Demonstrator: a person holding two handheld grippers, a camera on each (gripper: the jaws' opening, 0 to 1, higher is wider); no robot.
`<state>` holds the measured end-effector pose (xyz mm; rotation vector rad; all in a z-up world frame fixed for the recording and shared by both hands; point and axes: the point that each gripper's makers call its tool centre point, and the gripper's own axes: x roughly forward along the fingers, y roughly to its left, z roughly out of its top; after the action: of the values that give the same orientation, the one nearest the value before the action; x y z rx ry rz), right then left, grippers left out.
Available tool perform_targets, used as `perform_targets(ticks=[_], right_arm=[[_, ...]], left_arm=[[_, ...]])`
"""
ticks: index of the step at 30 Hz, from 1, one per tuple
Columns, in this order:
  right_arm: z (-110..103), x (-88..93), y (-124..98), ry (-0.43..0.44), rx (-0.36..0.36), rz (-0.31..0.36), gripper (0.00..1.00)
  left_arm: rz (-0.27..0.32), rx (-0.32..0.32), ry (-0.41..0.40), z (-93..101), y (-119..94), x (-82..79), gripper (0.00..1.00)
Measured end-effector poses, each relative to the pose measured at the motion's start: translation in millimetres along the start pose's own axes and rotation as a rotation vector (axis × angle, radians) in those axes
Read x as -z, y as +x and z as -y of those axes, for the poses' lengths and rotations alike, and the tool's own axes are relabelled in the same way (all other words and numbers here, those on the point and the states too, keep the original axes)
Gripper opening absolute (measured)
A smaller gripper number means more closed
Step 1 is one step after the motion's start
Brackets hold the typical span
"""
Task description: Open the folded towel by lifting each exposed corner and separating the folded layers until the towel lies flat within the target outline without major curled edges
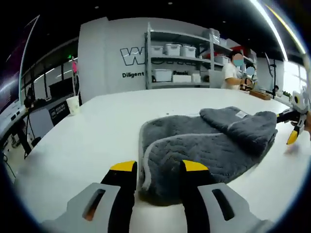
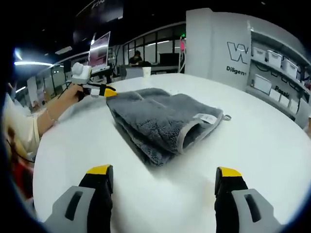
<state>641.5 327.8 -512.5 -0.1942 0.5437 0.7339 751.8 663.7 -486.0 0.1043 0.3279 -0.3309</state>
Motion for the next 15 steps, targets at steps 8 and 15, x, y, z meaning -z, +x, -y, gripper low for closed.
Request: perform_targets(ticks=[8,15], right_arm=[[-12,-10.2,2,0.043,-0.058,0.059,0.82],[-13,-25.5,2,0.107,-0.080,0.154,0.73]], left_arm=[[0.047,0.275,0.078,60.4,-6,-13.0,0.72],[-0.033,0.346,0.133,76.9,-5,8.5,0.98]])
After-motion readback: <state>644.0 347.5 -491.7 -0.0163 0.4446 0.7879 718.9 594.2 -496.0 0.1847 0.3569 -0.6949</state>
